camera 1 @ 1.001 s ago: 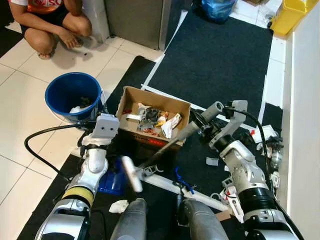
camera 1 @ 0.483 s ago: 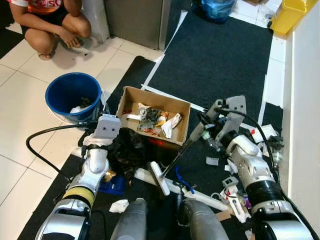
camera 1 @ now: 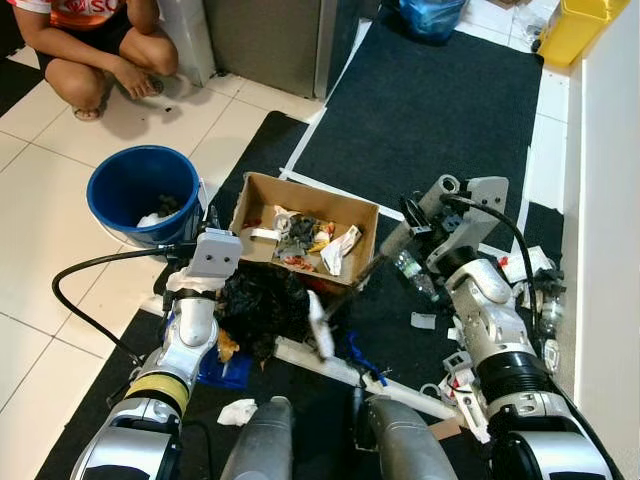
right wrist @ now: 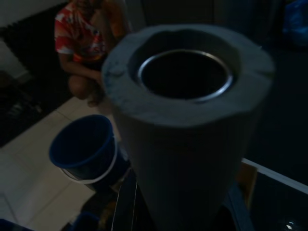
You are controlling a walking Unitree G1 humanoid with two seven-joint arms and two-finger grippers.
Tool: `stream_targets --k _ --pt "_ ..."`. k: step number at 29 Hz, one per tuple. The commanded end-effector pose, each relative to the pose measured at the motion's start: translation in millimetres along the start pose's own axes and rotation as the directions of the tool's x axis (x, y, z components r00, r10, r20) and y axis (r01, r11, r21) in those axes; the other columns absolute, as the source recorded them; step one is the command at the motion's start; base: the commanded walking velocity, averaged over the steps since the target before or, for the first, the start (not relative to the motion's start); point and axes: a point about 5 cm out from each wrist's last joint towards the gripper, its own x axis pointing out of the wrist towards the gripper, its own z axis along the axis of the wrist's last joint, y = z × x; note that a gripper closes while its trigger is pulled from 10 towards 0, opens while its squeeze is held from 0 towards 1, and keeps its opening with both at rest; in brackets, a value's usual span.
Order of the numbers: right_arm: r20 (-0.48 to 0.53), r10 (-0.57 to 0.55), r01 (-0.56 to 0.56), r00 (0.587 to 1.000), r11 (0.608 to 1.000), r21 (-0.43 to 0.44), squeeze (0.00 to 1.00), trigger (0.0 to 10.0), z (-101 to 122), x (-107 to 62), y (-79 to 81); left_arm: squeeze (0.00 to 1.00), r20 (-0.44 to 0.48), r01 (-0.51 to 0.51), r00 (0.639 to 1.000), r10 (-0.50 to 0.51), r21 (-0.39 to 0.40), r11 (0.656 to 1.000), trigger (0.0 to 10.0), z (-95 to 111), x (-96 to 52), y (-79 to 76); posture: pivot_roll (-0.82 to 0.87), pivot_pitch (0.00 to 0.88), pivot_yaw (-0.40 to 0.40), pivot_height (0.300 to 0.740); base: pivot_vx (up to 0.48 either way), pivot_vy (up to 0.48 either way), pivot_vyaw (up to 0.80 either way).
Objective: Sweep floor
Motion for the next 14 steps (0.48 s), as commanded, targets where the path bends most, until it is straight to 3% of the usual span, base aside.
stream_targets --k 1,9,14 --pt "0.025 0.029 -0.030 0.999 0.999 0.019 0.00 10.0 4 0.3 2.6 0.00 0.009 0.015 1.000 -0.015 0.035 0.999 10.0 -1 -2.3 -0.3 0.10 0.173 -0.109 0.740 0.000 0.000 0.00" --pt "0.021 0.169 -0.170 0.985 0.973 0.159 0.00 10.0 -5 -3.3 23.8 0.00 0.015 0.009 1.000 -0.010 0.036 0.999 10.0 1 1.2 0.3 0.10 0.169 -0.109 0.740 0.000 0.000 0.00" --pt "0.021 0.194 -0.194 0.981 0.959 0.207 0.00 10.0 -8 -3.2 30.4 0.00 0.018 0.007 1.000 -0.008 0.036 0.999 10.0 2 3.8 0.7 0.10 0.165 -0.109 0.740 0.000 0.000 0.00"
